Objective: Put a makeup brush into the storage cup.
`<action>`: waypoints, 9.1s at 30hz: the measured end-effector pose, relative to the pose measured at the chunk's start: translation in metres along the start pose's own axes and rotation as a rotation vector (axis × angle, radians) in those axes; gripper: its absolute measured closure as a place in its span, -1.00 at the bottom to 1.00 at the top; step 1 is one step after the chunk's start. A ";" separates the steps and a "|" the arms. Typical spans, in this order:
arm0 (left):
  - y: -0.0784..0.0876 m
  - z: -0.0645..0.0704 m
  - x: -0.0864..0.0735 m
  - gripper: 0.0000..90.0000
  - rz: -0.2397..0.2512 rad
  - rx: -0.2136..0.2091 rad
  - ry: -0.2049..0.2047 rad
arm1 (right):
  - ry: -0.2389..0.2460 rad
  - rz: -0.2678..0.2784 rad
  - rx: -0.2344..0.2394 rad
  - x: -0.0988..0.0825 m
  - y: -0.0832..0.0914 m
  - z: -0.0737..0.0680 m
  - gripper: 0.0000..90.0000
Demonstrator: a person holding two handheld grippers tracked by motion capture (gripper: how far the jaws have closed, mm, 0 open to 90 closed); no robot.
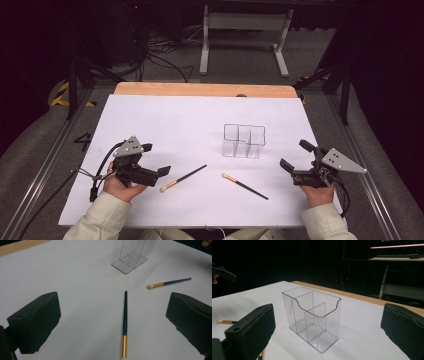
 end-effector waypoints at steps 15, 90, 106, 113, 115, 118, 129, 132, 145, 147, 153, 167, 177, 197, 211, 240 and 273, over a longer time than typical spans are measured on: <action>-0.012 0.015 0.014 -0.87 -0.245 -0.053 -0.150 | -0.019 -0.020 0.025 -0.003 0.001 -0.001 -1.00; -0.075 0.027 -0.011 0.40 -0.800 -0.196 -0.331 | -0.018 -0.032 0.012 -0.010 0.010 -0.002 -1.00; -0.075 0.022 -0.012 0.82 -0.801 -0.184 -0.319 | -0.012 -0.046 0.018 -0.011 0.008 -0.002 -0.93; -0.075 0.021 -0.012 0.84 -0.798 -0.197 -0.310 | 0.000 -0.045 0.045 -0.010 0.008 -0.002 -0.80; -0.075 0.021 -0.012 0.84 -0.797 -0.194 -0.312 | 0.000 -0.046 0.052 -0.010 0.008 -0.003 -0.78; -0.074 0.020 -0.009 0.84 -0.777 -0.207 -0.309 | 0.009 -0.060 0.061 -0.009 0.006 -0.005 -0.74; -0.067 0.023 0.001 0.85 -0.741 -0.265 -0.316 | 0.068 -0.117 0.151 0.010 -0.001 -0.023 -0.45; -0.064 0.025 0.007 0.85 -0.714 -0.266 -0.339 | 0.078 -0.137 0.205 0.015 -0.006 -0.028 -0.35; -0.045 0.039 0.032 0.86 -0.637 -0.306 -0.437 | 0.099 -0.195 0.333 0.031 -0.031 -0.045 -0.32; -0.042 0.042 0.035 0.86 -0.626 -0.319 -0.448 | 0.107 -0.202 0.351 0.033 -0.034 -0.047 -0.30; -0.035 0.049 0.045 0.86 -0.592 -0.336 -0.478 | 0.124 -0.230 0.400 0.037 -0.044 -0.056 -0.27; -0.028 0.070 0.058 0.86 -0.544 -0.371 -0.526 | 0.139 -0.327 0.533 0.052 -0.067 -0.075 -0.03; -0.033 0.079 0.059 0.86 -0.561 -0.392 -0.554 | 0.157 -0.418 0.598 0.056 -0.088 -0.086 -0.08; -0.041 0.086 0.063 0.86 -0.580 -0.419 -0.574 | 0.173 -0.625 0.661 0.046 -0.118 -0.104 0.04; -0.044 0.087 0.064 0.86 -0.589 -0.427 -0.574 | 0.182 -0.717 0.707 0.032 -0.140 -0.117 0.13; -0.047 0.085 0.063 0.85 -0.591 -0.422 -0.575 | 0.188 -0.829 0.790 0.019 -0.165 -0.137 0.62; -0.047 0.085 0.062 0.84 -0.580 -0.460 -0.576 | 0.225 -0.852 0.803 0.017 -0.165 -0.139 0.85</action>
Point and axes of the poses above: each handheld gripper's, and its own axes: y roughly backward along the jaws, x roughly out of its top, z roughly to its right, the point moved 3 cm from there along -y, roughly forward along the jaws, and after that the axes turned 10 degrees about x, right-handed, at the moved point
